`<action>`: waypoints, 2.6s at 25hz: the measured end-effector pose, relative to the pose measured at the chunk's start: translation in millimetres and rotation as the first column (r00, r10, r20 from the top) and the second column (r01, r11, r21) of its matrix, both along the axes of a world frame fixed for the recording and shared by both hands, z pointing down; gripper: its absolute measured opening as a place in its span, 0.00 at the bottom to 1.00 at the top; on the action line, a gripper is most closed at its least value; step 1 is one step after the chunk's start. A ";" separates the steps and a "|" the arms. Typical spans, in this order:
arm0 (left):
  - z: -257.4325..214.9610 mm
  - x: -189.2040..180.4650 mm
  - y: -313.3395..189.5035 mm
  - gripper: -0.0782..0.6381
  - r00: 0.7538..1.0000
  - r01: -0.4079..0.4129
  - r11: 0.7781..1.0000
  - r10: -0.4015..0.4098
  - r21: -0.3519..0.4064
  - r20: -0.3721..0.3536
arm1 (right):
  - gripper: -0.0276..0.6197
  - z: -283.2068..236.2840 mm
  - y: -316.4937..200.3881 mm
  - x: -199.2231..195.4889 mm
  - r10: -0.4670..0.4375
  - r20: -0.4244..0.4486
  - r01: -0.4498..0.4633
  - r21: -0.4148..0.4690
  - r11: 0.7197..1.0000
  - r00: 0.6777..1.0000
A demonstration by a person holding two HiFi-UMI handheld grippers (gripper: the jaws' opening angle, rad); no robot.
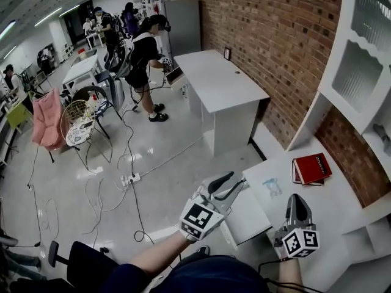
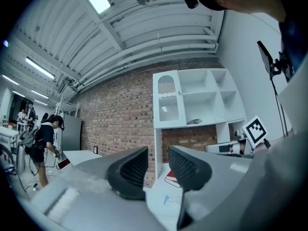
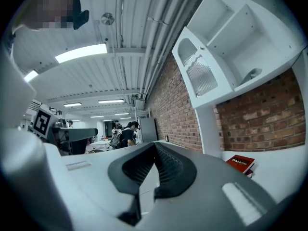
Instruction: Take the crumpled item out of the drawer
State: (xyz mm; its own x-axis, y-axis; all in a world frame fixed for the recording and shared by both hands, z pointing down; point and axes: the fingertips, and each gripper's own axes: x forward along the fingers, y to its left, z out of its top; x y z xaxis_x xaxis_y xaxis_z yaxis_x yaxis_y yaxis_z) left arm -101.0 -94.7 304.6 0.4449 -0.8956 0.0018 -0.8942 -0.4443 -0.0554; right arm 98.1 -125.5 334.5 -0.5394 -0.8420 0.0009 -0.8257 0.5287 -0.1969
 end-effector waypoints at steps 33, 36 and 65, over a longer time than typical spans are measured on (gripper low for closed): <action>10.0 15.4 -23.2 0.29 0.996 -0.079 0.996 0.076 -0.047 -0.053 | 0.05 -23.8 25.2 57.1 0.191 -0.008 -0.190 0.058 0.980 0.982; 14.5 21.5 -29.4 0.29 0.994 -0.089 0.993 0.084 -0.074 -0.067 | 0.05 -20.7 24.6 65.2 0.213 -0.018 -0.212 0.048 0.976 0.977; 27.3 36.0 -57.5 0.29 0.987 -0.159 0.985 0.156 -0.071 -0.050 | 0.05 -9.6 1.6 65.8 0.211 -0.034 -0.210 0.015 0.978 0.977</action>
